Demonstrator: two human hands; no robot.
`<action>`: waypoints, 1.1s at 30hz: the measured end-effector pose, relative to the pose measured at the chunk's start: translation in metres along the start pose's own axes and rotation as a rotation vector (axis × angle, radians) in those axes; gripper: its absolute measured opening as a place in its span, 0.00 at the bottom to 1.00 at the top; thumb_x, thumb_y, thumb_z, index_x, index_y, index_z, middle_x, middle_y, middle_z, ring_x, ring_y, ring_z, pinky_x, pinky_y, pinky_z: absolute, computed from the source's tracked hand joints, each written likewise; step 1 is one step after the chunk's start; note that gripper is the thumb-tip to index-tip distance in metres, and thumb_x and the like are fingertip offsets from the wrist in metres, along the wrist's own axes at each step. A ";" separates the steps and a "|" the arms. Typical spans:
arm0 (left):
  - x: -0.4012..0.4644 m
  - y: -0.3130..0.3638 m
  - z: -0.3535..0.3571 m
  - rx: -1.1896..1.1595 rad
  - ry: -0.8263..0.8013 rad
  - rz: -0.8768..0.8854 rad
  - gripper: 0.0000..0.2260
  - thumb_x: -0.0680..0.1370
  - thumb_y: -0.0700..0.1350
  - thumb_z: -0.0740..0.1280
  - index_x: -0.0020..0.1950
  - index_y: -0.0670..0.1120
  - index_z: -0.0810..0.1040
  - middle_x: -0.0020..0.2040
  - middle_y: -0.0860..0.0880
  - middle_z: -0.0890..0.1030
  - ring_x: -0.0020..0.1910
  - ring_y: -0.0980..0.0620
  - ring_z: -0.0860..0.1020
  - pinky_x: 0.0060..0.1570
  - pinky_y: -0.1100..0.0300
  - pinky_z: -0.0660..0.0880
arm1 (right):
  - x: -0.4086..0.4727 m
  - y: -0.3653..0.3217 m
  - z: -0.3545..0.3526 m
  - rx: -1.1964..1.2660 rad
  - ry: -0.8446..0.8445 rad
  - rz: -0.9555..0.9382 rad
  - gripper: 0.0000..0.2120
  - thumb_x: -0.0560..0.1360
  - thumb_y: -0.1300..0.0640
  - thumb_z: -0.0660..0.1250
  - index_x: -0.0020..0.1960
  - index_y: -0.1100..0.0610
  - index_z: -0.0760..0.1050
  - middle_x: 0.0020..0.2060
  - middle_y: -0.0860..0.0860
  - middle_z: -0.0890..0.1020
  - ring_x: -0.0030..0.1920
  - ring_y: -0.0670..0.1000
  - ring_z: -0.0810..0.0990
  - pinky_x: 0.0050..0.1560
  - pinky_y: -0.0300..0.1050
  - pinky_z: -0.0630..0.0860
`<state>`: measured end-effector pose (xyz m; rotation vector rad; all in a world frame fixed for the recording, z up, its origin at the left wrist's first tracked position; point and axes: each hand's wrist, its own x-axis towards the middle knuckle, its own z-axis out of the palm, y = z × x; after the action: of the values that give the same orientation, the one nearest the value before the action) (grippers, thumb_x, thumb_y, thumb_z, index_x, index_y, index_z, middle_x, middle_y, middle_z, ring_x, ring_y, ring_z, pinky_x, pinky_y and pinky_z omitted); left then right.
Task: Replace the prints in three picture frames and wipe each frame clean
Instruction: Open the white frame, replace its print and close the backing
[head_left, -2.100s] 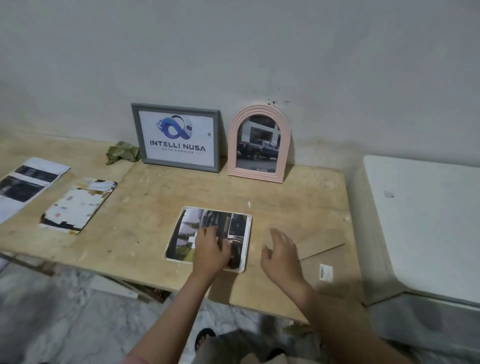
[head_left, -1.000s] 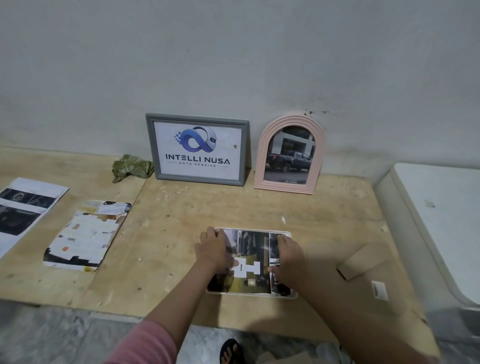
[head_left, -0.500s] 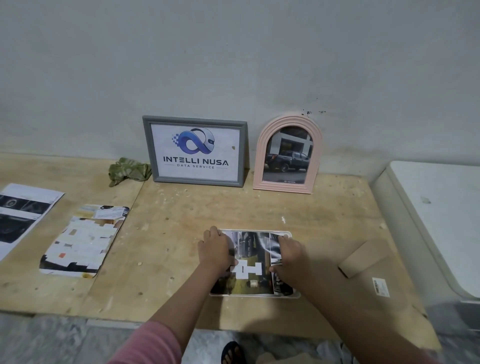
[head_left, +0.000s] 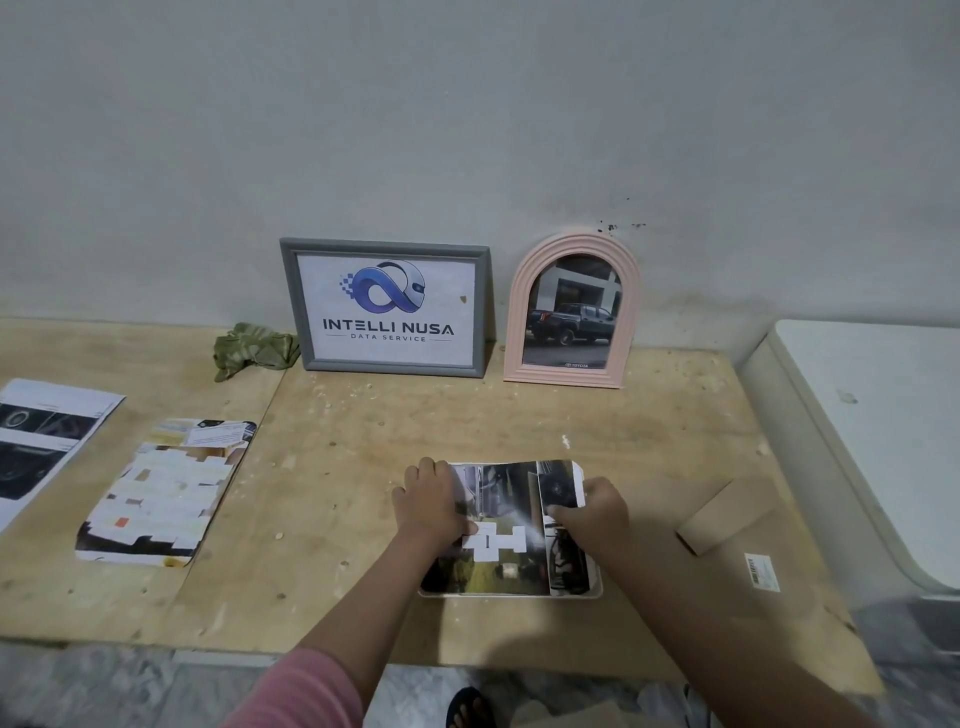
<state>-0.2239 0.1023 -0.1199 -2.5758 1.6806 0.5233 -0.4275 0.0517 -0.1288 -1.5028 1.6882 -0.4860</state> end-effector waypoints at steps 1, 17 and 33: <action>0.001 0.000 0.000 -0.008 -0.003 -0.001 0.36 0.66 0.60 0.75 0.65 0.46 0.65 0.64 0.48 0.68 0.63 0.47 0.66 0.59 0.52 0.68 | 0.001 0.000 -0.002 -0.011 -0.027 0.027 0.10 0.67 0.58 0.74 0.37 0.58 0.73 0.32 0.51 0.75 0.37 0.54 0.77 0.34 0.41 0.67; -0.015 -0.013 -0.022 -1.055 0.069 -0.314 0.11 0.76 0.40 0.69 0.35 0.42 0.72 0.32 0.44 0.78 0.28 0.49 0.79 0.36 0.52 0.79 | 0.019 -0.018 -0.018 0.205 -0.072 0.031 0.06 0.77 0.61 0.63 0.44 0.59 0.77 0.33 0.50 0.80 0.34 0.51 0.77 0.34 0.41 0.71; -0.117 -0.172 -0.073 -1.452 0.323 -0.843 0.10 0.73 0.27 0.59 0.36 0.39 0.70 0.30 0.42 0.74 0.18 0.50 0.75 0.20 0.64 0.70 | -0.036 -0.189 0.120 -0.002 -0.632 -0.245 0.12 0.72 0.70 0.62 0.50 0.56 0.72 0.38 0.52 0.80 0.36 0.52 0.81 0.30 0.40 0.76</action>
<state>-0.0938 0.2634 -0.0452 -3.9143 -0.3022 1.6884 -0.2153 0.0717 -0.0502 -1.6509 1.0220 -0.1052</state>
